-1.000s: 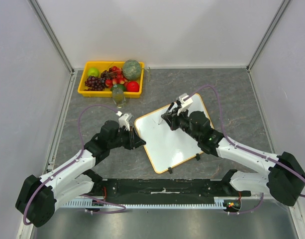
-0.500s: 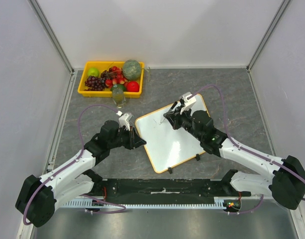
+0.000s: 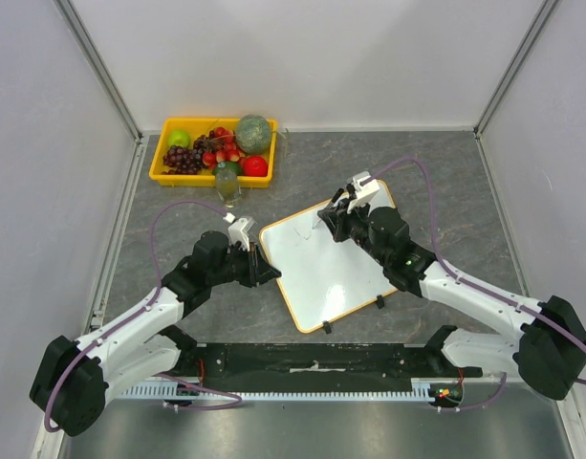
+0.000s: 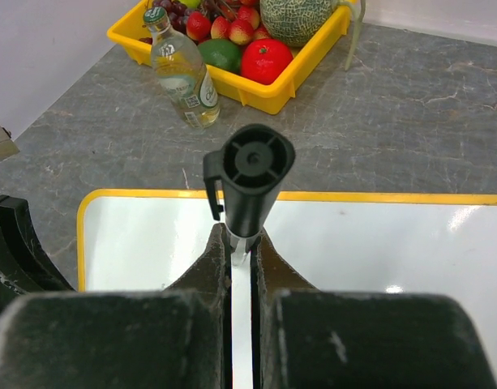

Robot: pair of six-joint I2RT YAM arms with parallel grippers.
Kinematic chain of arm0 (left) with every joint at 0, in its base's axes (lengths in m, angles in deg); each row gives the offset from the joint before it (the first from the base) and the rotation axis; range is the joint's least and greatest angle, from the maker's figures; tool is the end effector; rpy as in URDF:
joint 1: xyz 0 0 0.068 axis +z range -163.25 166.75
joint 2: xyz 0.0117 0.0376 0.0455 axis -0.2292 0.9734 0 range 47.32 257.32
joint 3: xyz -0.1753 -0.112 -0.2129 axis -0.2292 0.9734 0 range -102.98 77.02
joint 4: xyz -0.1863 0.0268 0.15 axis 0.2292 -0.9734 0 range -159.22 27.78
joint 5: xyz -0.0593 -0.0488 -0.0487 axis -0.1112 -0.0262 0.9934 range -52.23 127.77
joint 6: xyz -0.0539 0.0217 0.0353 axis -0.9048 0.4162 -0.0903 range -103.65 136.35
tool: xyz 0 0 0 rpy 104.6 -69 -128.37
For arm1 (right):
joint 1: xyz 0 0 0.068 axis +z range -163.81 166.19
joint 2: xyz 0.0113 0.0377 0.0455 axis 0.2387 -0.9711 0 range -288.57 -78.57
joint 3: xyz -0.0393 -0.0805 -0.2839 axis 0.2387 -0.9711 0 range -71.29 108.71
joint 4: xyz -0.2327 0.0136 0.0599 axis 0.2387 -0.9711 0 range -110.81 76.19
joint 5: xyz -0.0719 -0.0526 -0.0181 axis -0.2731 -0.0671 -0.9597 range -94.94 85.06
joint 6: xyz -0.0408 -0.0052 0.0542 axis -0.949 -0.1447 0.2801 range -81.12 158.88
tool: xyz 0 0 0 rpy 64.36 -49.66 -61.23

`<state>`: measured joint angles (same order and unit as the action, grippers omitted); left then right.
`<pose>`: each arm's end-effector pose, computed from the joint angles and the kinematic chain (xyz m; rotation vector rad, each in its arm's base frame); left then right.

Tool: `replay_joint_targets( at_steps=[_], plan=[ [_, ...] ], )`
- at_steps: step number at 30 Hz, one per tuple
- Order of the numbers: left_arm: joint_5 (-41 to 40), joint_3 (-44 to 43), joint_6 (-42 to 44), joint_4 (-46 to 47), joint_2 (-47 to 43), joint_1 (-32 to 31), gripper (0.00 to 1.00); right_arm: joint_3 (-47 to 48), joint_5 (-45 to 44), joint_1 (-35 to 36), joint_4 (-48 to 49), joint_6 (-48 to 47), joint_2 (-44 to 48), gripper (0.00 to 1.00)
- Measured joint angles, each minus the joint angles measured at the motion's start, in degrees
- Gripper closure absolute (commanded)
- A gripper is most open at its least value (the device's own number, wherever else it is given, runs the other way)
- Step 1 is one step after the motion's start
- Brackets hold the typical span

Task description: Write a sentence on the whiteboard

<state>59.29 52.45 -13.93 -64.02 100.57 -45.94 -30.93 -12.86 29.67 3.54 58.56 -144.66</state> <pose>0.1394 -0.1133 0.2280 0.2891 2.2237 -1.0270 0.1910 0.1706 0.3170 -0.2603 1.7468 0.6930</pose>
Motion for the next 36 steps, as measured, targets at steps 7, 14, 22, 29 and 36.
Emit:
replay_joint_targets(
  at_steps=[7, 14, 22, 29, 36],
  plan=[
    [-0.02, 0.00, 0.00, -0.22, 0.00, 0.00, 0.98, -0.85, -0.61, 0.00, 1.62, 0.02, -0.48, 1.00],
    [-0.15, 0.00, 0.00, -0.20, 0.07, 0.00, 0.98, -3.76, -1.31, 0.02, 2.47, 0.28, 1.40, 1.00],
    [-0.07, 0.00, 0.00, -0.11, 0.26, 0.00, 0.98, -5.25, -1.86, 0.02, 2.14, 0.79, 3.15, 1.00],
    [0.04, 0.00, 0.00, 0.15, 0.26, 0.00, 0.98, -3.08, -3.13, 0.02, -0.87, 1.16, 3.61, 1.00],
    [0.04, 0.00, 0.00, 0.24, 0.26, 0.00, 0.98, 0.09, -5.11, -0.55, -1.88, 0.61, 3.23, 1.00]
  ],
)
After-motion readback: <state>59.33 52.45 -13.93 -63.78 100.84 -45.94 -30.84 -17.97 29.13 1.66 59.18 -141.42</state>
